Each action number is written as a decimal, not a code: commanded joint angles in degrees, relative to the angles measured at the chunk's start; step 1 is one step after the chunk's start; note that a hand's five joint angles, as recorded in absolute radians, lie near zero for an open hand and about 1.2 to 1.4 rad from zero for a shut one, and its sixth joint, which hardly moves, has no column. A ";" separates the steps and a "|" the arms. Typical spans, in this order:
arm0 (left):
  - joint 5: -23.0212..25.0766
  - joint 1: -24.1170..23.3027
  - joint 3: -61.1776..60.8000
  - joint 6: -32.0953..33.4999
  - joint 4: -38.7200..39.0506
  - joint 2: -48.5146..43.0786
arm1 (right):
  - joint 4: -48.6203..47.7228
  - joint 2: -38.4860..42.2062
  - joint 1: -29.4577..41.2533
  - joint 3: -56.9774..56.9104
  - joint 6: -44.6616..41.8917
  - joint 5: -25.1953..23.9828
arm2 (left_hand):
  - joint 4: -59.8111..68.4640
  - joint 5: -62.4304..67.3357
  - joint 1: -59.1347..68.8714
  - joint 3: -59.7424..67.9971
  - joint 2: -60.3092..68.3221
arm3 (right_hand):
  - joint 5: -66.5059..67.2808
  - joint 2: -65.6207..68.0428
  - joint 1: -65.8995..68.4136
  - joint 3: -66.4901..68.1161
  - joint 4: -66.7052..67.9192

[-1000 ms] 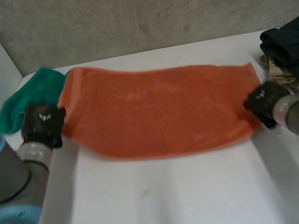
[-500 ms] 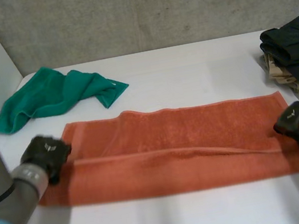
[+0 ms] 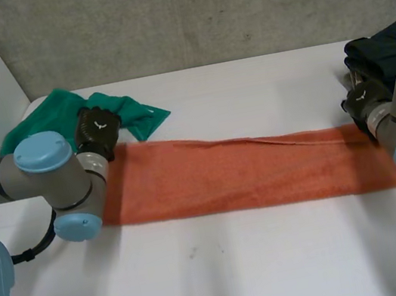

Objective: Fold the laundry.

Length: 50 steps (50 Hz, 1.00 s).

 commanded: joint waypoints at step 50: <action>0.08 -4.75 -29.07 -7.84 2.34 24.85 | -10.07 -21.55 -17.78 39.53 14.77 -21.34 | -23.19 -21.96 -16.60 -23.66 -23.21 | 49.63 52.60 59.08 50.55 49.90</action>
